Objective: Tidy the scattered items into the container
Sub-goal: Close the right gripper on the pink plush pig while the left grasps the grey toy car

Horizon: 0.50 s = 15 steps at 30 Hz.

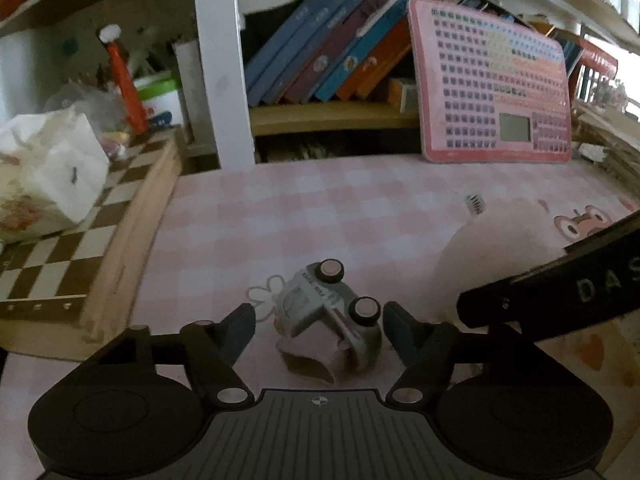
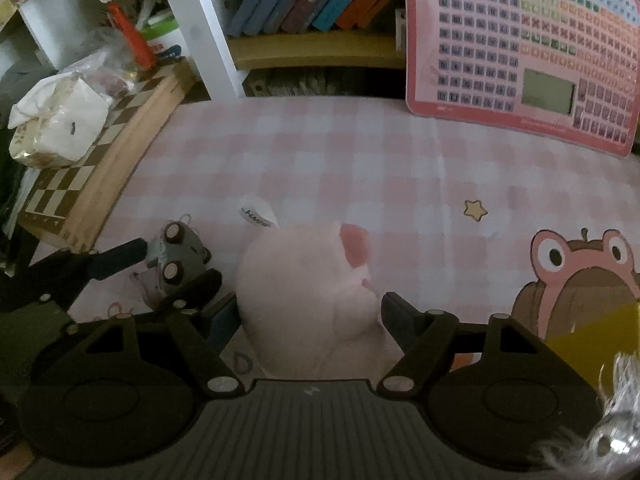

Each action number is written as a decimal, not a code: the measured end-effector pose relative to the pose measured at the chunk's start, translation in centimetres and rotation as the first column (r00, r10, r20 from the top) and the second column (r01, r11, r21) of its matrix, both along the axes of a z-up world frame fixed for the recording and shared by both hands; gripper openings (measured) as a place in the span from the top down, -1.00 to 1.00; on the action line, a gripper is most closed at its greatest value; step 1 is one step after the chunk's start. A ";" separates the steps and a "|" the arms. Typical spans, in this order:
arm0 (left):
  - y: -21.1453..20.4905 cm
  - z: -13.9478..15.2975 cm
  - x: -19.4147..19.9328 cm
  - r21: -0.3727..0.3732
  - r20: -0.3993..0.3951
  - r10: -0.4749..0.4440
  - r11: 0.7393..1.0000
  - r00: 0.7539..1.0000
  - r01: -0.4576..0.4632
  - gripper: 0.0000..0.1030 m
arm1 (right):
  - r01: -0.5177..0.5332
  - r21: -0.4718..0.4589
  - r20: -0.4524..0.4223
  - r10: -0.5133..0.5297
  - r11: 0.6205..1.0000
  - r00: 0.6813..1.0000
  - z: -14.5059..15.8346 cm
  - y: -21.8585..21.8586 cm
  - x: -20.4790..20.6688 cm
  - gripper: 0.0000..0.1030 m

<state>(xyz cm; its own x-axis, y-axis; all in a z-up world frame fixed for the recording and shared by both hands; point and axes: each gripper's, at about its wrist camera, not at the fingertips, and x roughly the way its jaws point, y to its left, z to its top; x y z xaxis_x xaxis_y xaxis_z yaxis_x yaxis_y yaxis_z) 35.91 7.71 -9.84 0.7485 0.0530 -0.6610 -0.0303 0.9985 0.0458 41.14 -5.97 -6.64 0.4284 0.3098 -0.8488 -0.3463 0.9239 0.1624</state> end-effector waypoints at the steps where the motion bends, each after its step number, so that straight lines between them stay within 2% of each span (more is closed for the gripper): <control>1: 0.1 -0.1 0.2 -0.007 -0.009 -0.003 1.000 1.000 0.003 -0.12 | 0.001 0.000 -0.006 -0.001 1.000 1.000 -0.1 0.0 0.1 -0.45; 3: 0.1 -0.3 0.3 -0.023 -0.018 -0.005 1.000 1.000 0.005 -0.01 | 0.003 -0.002 -0.016 -0.003 1.000 1.000 -0.4 0.1 0.1 -0.40; 10: 0.0 0.2 -0.4 -0.019 -0.017 0.001 1.000 1.000 -0.001 -0.01 | -0.009 -0.019 0.006 0.009 1.000 1.000 -0.2 0.3 -0.4 -0.17; 15: 0.2 1.3 -2.3 -0.020 0.007 0.012 1.000 1.000 -0.012 -0.01 | -0.035 -0.006 0.052 0.036 0.999 0.998 1.2 0.7 -1.9 -0.14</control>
<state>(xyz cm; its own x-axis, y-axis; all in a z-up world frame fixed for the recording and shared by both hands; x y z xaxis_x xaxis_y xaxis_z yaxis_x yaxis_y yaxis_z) 33.66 7.86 -8.59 0.7528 0.0489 -0.6565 -0.0423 0.9988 0.0259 39.26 -5.23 -5.45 0.4612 0.3210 -0.8272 -0.3869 0.9117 0.1381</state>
